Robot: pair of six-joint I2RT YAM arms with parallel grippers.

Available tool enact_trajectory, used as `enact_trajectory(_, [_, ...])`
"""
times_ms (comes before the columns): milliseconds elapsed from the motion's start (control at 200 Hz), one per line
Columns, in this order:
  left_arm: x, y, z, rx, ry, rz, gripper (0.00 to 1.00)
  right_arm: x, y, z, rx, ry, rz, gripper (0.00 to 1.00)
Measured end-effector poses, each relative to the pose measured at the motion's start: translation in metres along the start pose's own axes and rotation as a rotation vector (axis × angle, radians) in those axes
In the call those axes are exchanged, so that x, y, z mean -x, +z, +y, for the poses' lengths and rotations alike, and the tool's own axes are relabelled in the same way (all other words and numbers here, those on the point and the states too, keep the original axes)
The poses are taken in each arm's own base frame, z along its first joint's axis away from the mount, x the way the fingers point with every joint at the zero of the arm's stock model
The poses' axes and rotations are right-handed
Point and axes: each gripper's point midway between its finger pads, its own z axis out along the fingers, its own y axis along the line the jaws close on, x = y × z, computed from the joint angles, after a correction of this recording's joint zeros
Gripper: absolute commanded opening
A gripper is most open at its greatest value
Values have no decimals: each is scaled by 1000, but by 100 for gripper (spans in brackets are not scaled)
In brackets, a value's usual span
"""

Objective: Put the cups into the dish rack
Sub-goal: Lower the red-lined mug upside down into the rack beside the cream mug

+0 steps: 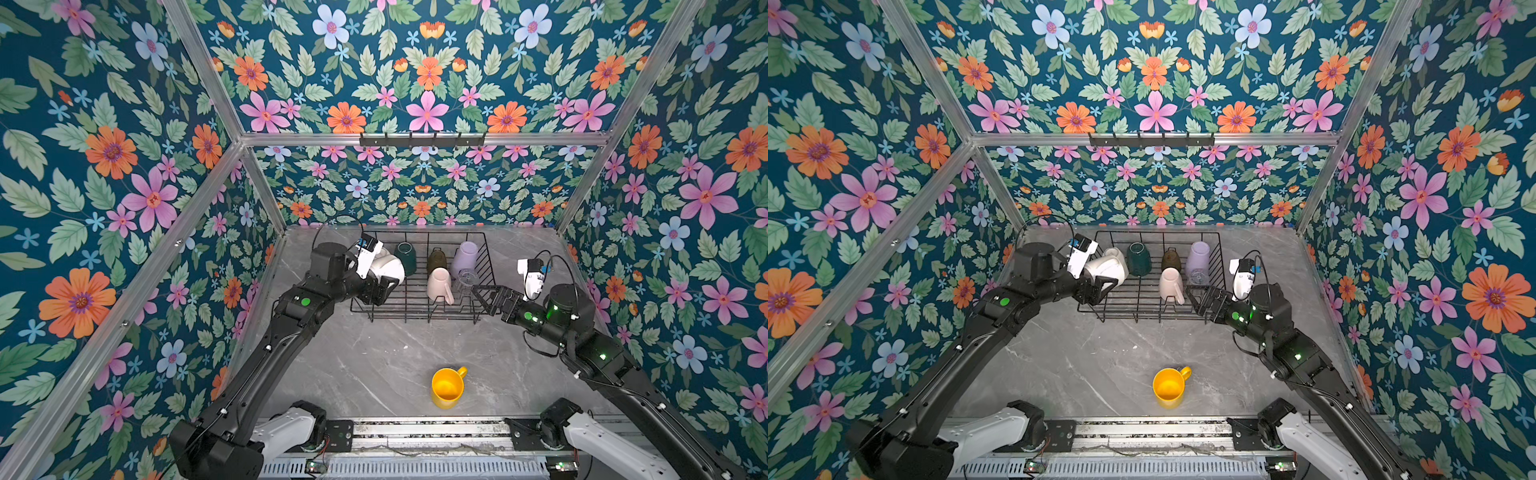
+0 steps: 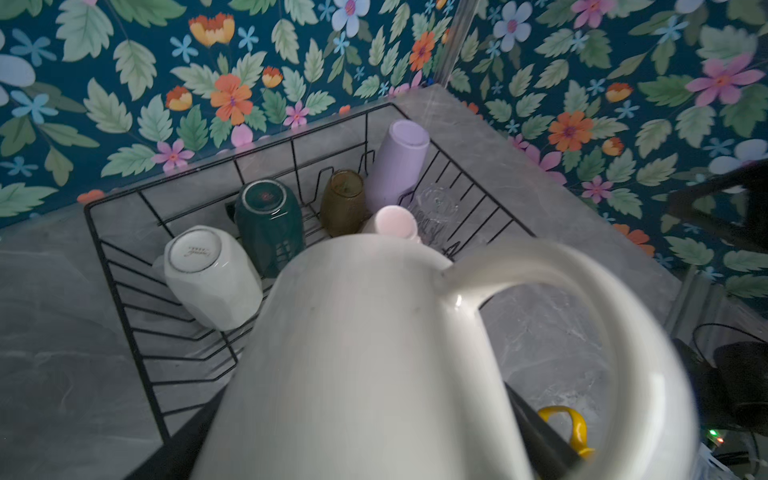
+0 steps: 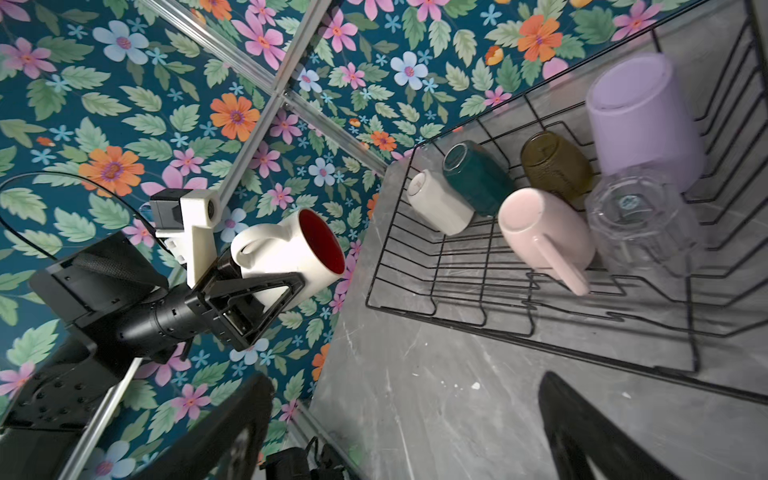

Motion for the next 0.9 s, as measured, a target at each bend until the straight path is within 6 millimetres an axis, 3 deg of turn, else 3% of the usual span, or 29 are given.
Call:
enact_trajectory(300, [-9, 31, 34, 134, -44, 157, 0, -4, 2, -15, -68, -33, 8, 99])
enact_trajectory(490, [-26, 54, 50, 186, -63, 272, 0, -9, 2, -21, -84, -36, 23, 99])
enact_trajectory(900, [-65, 92, 58, 245, -48, 477, 0, -15, 6, -30, -110, -61, 38, 99])
